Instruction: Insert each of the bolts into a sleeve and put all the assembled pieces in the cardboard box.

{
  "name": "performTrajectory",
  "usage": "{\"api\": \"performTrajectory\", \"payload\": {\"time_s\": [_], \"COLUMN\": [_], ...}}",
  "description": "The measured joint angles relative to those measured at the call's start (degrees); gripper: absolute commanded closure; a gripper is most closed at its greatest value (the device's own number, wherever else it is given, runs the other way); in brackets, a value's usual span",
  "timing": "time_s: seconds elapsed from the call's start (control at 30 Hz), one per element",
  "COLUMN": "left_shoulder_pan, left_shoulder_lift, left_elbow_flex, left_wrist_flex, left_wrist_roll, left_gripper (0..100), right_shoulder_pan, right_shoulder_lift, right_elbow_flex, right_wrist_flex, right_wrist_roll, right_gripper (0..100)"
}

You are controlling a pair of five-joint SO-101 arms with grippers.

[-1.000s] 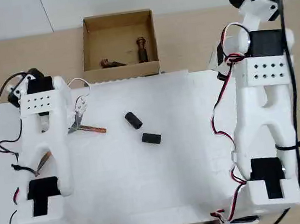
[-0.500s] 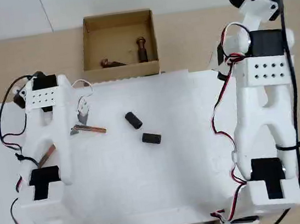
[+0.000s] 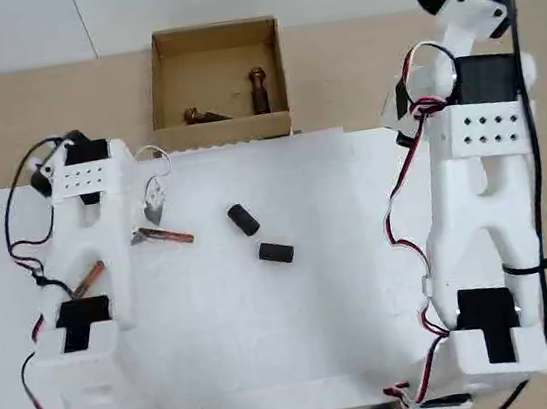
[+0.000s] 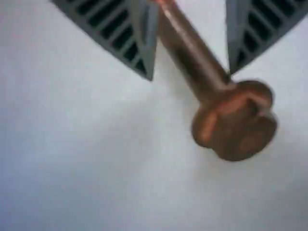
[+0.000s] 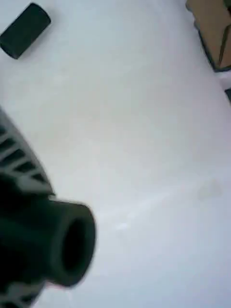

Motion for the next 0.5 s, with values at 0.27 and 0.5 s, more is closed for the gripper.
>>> {"api": "performTrajectory", "payload": {"time_s": [0.27,0.5], "left_shoulder_pan": [-1.1,-1.2], "left_shoulder_lift": [3.0,6.2], "left_elbow_flex": [-0.4,-1.9], "left_wrist_flex": [-1.8,-3.0], "left_wrist_roll": [0.3,0.2], "left_gripper": [90,99], "right_shoulder_pan": [0.0,0.0], "right_shoulder_lift": [0.0,0.0], "right_elbow_flex": [0.0,0.0], "right_wrist_flex": [0.0,0.0], "right_wrist_roll": [0.0,0.0], "right_gripper": [99.5,99.5]}}
